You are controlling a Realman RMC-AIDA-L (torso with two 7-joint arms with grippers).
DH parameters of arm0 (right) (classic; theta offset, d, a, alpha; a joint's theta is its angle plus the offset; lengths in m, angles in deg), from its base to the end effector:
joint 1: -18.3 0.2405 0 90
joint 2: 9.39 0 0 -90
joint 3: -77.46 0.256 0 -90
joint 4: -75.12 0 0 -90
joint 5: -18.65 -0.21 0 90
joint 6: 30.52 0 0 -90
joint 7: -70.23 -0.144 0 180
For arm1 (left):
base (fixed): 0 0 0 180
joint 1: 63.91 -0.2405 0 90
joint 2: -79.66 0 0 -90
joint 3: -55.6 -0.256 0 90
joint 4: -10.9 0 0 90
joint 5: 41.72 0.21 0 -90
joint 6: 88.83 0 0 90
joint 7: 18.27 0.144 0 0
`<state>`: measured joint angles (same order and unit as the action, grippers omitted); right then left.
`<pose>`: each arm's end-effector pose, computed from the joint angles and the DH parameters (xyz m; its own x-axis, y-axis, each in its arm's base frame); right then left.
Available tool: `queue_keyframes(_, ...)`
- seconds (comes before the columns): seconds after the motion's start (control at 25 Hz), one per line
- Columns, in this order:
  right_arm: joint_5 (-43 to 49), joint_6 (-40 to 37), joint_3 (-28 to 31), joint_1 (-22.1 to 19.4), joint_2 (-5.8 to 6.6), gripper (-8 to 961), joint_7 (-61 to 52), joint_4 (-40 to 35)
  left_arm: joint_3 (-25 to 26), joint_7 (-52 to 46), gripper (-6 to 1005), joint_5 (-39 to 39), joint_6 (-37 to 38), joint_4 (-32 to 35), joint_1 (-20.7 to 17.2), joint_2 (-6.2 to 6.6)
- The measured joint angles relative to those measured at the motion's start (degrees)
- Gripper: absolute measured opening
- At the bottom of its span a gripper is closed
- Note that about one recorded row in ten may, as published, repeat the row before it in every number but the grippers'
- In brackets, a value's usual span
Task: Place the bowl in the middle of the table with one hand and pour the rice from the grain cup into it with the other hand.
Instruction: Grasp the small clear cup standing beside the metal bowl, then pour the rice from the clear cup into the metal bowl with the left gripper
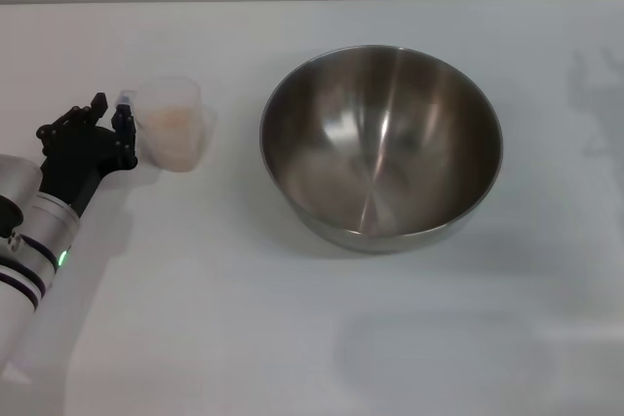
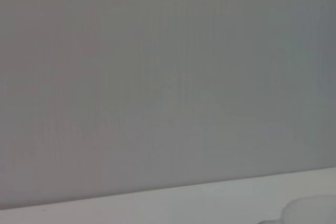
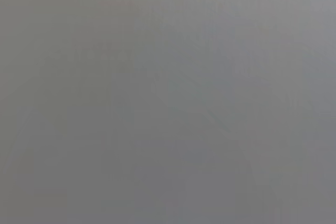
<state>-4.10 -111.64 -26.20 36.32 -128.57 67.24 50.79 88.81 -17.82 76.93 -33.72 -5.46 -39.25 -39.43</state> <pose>0.2759 0.3233 0.0412 0.6264 0.4788 -0.6151 -0.6585 -0.0973 -0.7463 -0.3206 0.3250 -0.0629 0.7644 0.1310 0.6313 0.6427 -0.2328 -0.7299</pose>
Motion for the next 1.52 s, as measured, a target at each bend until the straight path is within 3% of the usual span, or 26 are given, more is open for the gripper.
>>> queue_keyframes(0.12, 0.07, -0.37, 0.15, -0.12, 0.00, 349, 0.00, 0.14, 0.09, -0.07, 266, 0.01, -0.21, -0.36, 0.15, -0.04)
queue_keyframes(0.4, 0.07, -1.91, 0.15, -0.47, 0.00, 349, 0.00, 0.66, 1.32, -0.13, 56, -0.07, -1.27, -1.45, 0.32, -0.07)
queue_keyframes(0.56, 0.02, -2.27, 0.14, -0.65, 0.00, 349, 0.00, 0.97, 2.00, -0.06, 28, -0.10, -0.41, -2.25, 0.16, -0.09)
queue_keyframes(0.76, -0.08, -2.88, 0.20, -0.61, 0.00, 349, 0.00, 1.86, 1.93, 4.72, 21, -0.13, 8.95, -3.52, -0.84, -0.09)
queue_keyframes(0.88, -0.05, -2.90, 0.85, -0.53, 0.00, 349, 0.00, 1.99, 1.91, 14.04, 22, 0.06, 15.26, -5.91, -1.57, -0.08)
queue_keyframes(0.92, 0.09, -2.91, 1.46, -0.48, 0.01, 349, 0.00, 2.02, 1.36, 21.91, 22, 0.36, 18.21, -7.72, -1.72, -0.09)
queue_keyframes(0.96, 0.09, -2.91, 1.46, -0.48, 0.01, 349, 0.00, 2.02, 1.36, 21.91, 22, 0.36, 18.21, -7.72, -1.72, -0.09)
queue_keyframes(1.04, 0.12, -3.03, 1.61, -0.32, 0.04, 349, 0.00, 2.02, -1.83, 36.64, 22, 0.58, 21.68, -9.83, -1.39, -0.09)
queue_keyframes(1.08, 0.12, -3.03, 1.61, -0.32, 0.04, 349, 0.00, 2.02, -1.83, 36.64, 22, 0.58, 21.68, -9.83, -1.39, -0.09)
queue_keyframes(1.28, 0.11, -3.54, 1.76, -0.04, 0.18, 349, 0.02, 2.02, -7.94, 61.66, 21, 0.62, 23.04, -12.38, 0.18, -0.09)
queue_keyframes(1.32, 0.10, -3.58, 1.82, 0.08, 0.24, 349, 0.04, 2.01, -10.18, 70.55, 21, 0.61, 22.48, -12.68, 0.97, -0.08)
queue_keyframes(1.48, 0.17, -3.65, 2.39, 0.15, 0.33, 349, 0.05, 2.00, -12.73, 81.02, 22, 0.62, 21.38, -13.40, 1.58, -0.09)
queue_keyframes(1.52, 0.28, -3.65, 2.54, 0.16, 0.34, 349, 0.06, 2.00, -14.10, 88.60, 22, 0.75, 19.87, -13.97, 1.82, -0.09)
